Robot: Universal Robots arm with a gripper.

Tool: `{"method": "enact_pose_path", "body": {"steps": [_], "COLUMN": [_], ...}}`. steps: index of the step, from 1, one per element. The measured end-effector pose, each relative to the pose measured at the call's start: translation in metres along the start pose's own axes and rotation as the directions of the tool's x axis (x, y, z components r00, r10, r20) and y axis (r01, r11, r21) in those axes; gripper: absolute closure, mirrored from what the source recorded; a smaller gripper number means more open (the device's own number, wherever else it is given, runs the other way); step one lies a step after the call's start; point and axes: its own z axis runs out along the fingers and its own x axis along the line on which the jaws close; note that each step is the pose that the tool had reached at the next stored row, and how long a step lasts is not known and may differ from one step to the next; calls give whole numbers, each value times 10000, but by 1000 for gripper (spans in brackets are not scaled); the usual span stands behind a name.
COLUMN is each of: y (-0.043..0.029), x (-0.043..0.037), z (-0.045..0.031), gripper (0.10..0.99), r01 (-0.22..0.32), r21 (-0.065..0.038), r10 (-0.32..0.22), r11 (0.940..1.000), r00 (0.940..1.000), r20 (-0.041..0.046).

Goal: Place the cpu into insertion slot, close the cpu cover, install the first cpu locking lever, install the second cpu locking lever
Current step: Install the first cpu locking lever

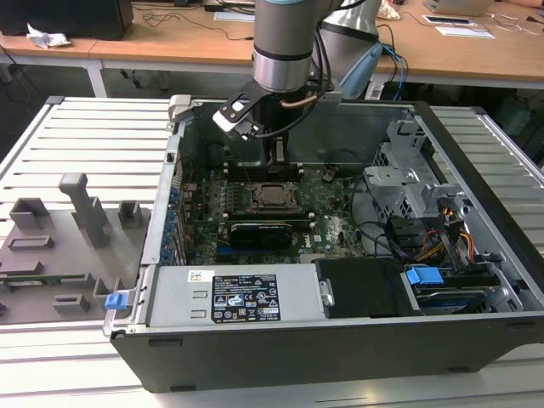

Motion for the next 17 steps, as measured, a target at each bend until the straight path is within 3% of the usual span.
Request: {"method": "enact_pose_path", "body": {"steps": [4,10,13,17], "y": [1,2,2,2], "x": [0,1,1,1], "z": [-117,-365,-365,-365], "gripper": [980,980,980,980], "r01": [-1,14,617,1810], "r21": [-2,0,-1,1], "r10": [1,-14,-617,-1810], "r11": [10000,10000,9981,9835], "r00": [10000,10000,9981,9835], "r20": [-1,2,-1,-5]}}
